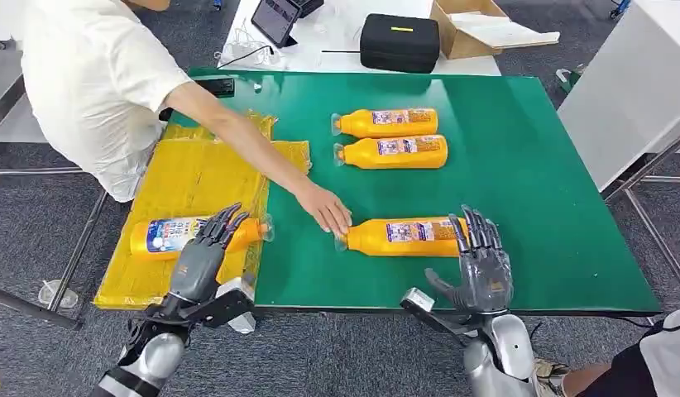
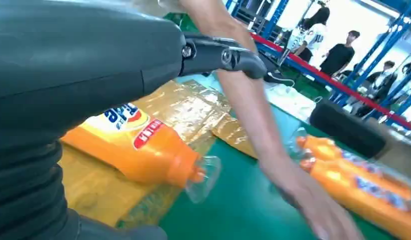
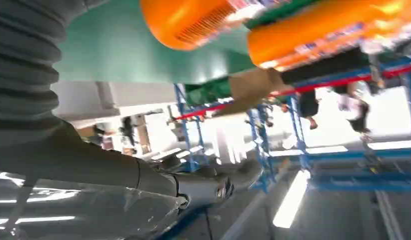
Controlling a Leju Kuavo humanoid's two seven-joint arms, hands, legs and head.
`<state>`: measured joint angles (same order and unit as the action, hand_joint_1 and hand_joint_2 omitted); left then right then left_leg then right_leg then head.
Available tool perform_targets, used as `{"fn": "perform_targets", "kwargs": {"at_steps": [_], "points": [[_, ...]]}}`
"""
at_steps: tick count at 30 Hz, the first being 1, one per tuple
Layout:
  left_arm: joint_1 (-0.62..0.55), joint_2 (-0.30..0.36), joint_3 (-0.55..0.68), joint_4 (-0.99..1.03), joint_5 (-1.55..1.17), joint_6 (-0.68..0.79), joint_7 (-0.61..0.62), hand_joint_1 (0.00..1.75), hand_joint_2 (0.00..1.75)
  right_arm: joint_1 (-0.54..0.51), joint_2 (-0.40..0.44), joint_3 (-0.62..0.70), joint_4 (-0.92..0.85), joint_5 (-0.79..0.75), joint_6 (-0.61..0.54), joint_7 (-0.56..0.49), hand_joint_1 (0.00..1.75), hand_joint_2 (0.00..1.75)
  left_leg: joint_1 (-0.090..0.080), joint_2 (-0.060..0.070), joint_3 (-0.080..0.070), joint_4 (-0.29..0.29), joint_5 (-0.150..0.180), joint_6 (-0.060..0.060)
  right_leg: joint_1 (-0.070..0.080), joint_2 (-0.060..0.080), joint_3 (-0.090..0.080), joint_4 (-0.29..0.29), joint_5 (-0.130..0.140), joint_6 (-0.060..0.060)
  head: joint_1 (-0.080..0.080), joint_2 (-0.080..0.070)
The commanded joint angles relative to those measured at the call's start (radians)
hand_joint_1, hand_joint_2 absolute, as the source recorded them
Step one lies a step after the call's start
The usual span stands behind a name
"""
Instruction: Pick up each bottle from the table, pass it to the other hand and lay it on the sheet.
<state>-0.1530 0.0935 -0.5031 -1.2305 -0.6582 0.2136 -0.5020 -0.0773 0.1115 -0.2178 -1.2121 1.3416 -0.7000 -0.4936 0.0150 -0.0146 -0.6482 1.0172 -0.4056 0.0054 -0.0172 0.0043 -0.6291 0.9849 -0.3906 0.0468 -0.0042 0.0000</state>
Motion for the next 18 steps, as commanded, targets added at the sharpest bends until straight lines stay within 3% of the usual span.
{"fn": "perform_targets", "kwargs": {"at_steps": [1, 11, 12, 18], "points": [[0.13, -0.07, 0.007, -0.229, 0.114, 0.024, 0.032, 0.0, 1.75, -0.06, -0.175, 0.161, 0.295, -0.02, 0.002, 0.2, 0.0, 1.75, 0.001, 0.003, 0.006, 0.0, -0.003, 0.001, 0.001, 0.001, 0.007, -0.002, -0.002, -0.002, 0.0, 0.0], [0.136, -0.103, -0.011, -0.272, 0.042, 0.184, -0.007, 0.0, 1.75, -0.07, -0.156, 0.158, 0.235, -0.014, 0.002, 0.182, 0.0, 1.75, 0.0, 0.001, 0.002, 0.0, -0.002, 0.001, 0.0, 0.0, 0.002, 0.0, -0.001, -0.001, 0.0, 0.0], [0.143, -0.113, -0.014, -0.273, 0.06, 0.183, -0.006, 0.0, 1.75, -0.076, -0.148, 0.154, 0.233, -0.005, 0.002, 0.185, 0.0, 1.75, 0.0, 0.003, 0.007, 0.0, -0.004, 0.001, 0.001, 0.001, 0.007, 0.0, -0.003, -0.003, 0.0, 0.0], [0.136, -0.124, -0.086, -0.219, 0.084, 0.151, -0.02, 0.0, 1.75, -0.153, -0.141, 0.142, 0.338, -0.02, 0.002, 0.174, 0.0, 1.75, 0.0, 0.001, 0.002, -0.001, -0.001, 0.001, 0.0, 0.001, 0.002, -0.001, 0.0, -0.001, 0.0, 0.0]]}}
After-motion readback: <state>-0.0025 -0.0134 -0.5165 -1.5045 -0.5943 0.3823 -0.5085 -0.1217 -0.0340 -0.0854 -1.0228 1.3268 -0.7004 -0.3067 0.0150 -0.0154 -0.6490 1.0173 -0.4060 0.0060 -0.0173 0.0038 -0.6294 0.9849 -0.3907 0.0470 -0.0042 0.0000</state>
